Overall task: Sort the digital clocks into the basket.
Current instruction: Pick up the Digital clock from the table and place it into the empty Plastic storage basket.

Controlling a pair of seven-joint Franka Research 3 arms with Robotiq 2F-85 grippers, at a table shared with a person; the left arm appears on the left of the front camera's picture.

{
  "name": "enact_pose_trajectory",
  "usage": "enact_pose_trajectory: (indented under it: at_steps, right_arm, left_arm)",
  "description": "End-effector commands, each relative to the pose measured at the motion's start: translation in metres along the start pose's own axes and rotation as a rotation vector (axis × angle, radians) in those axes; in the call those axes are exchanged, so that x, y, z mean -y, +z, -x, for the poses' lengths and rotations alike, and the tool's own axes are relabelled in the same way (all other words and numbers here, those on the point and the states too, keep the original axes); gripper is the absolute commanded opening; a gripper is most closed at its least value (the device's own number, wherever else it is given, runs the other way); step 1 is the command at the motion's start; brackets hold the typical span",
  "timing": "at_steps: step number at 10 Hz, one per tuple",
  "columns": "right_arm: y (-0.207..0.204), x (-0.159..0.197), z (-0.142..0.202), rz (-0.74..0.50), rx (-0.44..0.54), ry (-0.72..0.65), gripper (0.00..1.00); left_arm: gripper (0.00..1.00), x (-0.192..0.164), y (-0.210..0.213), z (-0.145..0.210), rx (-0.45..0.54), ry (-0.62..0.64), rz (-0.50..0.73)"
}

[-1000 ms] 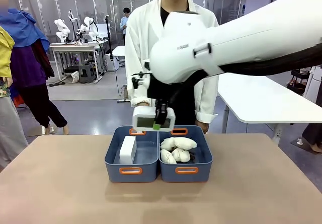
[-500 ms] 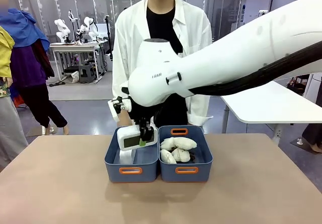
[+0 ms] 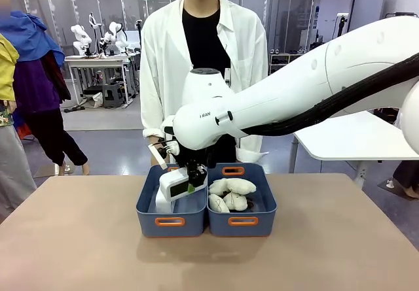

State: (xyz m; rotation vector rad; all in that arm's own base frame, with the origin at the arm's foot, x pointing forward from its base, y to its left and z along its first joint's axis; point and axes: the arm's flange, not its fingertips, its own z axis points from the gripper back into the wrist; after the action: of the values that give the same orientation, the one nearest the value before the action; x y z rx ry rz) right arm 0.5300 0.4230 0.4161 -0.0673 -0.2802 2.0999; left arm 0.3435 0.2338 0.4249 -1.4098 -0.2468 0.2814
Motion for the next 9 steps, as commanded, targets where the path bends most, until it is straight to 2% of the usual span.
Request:
enact_pose_trajectory:
  at_steps: [1,2,3,4,8,9]
  right_arm:
    - [-0.001,-0.001,0.003,-0.021,0.000,0.016,0.63]
    - [-0.003,-0.002,0.005,-0.026,0.000,0.019,0.73]
    - [-0.003,-0.004,0.007,-0.029,-0.001,0.024,0.89]
    - [-0.002,-0.007,0.007,-0.032,0.002,0.031,1.00]
    - [0.006,-0.018,0.009,-0.028,0.003,0.030,1.00]
    - [-0.003,-0.002,0.007,-0.025,-0.006,0.012,1.00]
  left_arm:
    - [1.00,0.000,0.002,0.006,-0.006,-0.017,0.001]
    - [1.00,0.000,0.002,0.006,-0.006,-0.017,0.001]
    - [1.00,0.000,0.002,0.006,-0.006,-0.017,0.001]
    - [1.00,0.000,0.002,0.006,-0.006,-0.017,0.001]
    - [1.00,0.000,0.002,0.006,-0.006,-0.017,0.001]
    - [1.00,0.000,0.002,0.006,-0.006,-0.017,0.001]
